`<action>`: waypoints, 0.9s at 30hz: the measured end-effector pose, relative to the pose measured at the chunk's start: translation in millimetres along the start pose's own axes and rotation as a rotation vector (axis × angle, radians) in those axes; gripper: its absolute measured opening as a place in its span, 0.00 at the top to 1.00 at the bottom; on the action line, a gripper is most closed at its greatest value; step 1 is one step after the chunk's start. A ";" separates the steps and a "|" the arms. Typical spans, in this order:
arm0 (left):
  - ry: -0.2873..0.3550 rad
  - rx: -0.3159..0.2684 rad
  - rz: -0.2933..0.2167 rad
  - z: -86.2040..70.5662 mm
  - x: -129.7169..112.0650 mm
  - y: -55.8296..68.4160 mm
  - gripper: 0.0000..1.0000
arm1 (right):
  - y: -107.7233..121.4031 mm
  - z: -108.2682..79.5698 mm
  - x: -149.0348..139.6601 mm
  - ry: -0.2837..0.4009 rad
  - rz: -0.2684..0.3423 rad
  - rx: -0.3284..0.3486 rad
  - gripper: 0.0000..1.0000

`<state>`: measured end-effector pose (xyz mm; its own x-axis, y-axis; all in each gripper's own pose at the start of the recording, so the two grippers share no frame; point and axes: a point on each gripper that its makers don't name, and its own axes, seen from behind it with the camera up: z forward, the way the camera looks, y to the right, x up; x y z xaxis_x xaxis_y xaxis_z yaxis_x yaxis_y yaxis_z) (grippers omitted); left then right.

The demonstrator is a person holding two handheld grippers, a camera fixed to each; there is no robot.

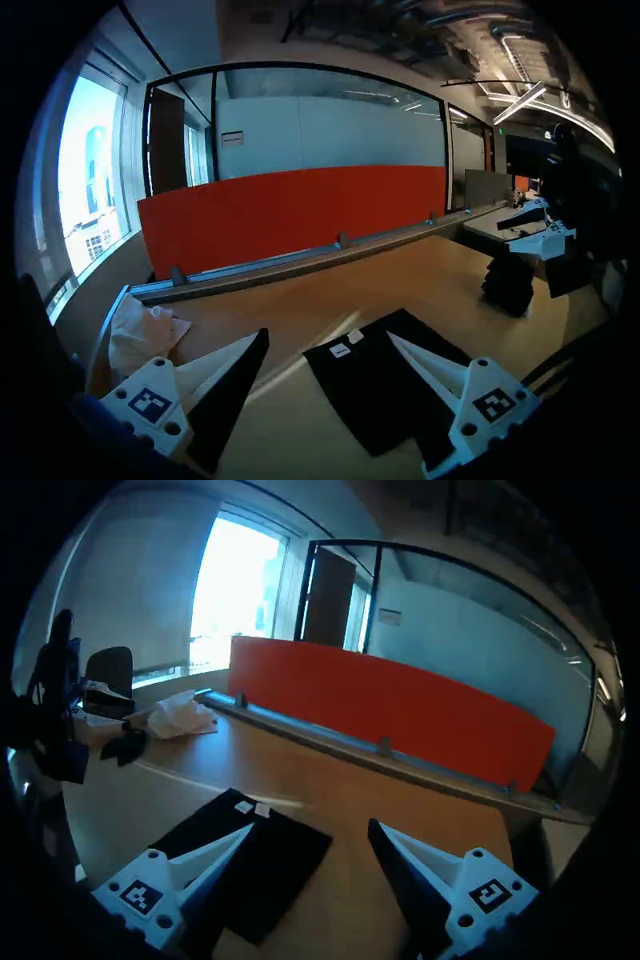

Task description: Fold towel

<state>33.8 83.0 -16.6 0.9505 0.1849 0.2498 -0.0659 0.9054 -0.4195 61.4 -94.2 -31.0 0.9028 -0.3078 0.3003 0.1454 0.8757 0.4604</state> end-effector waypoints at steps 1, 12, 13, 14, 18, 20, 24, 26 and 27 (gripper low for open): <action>-0.006 -0.006 0.001 0.8 -3.8 2.4 0.02 | -1.9 1.0 -3.5 -0.008 0.001 0.005 0.00; -0.091 -0.055 0.027 9.4 -49.2 21.5 0.02 | -17.4 8.4 -48.0 -0.097 0.006 0.050 0.00; -0.101 -0.059 0.029 10.1 -54.2 22.9 0.02 | -18.9 9.1 -53.2 -0.106 0.003 0.053 0.00; -0.109 -0.062 0.032 10.7 -58.6 24.2 0.02 | -20.2 9.6 -57.8 -0.114 0.000 0.057 0.00; -0.148 -0.074 0.033 13.6 -78.9 29.6 0.02 | -26.6 13.2 -76.5 -0.146 -0.009 0.071 0.00; -0.167 -0.081 0.030 15.2 -89.3 32.4 0.02 | -30.5 16.1 -85.3 -0.161 -0.005 0.080 0.00; -0.203 -0.097 0.032 18.4 -109.0 38.7 0.02 | -37.3 22.3 -101.5 -0.185 0.007 0.095 0.00; -0.225 -0.107 0.037 20.1 -120.2 42.4 0.02 | -40.7 25.4 -111.1 -0.200 0.008 0.103 0.00; -0.235 -0.112 0.040 20.9 -125.4 44.0 0.02 | -42.3 26.8 -115.7 -0.207 0.008 0.106 0.00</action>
<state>-94.6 107.7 -48.1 0.8500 0.3155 0.4218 -0.0557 0.8502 -0.5236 -60.0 -105.6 -62.9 0.7998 -0.3805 0.4643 0.0854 0.8377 0.5395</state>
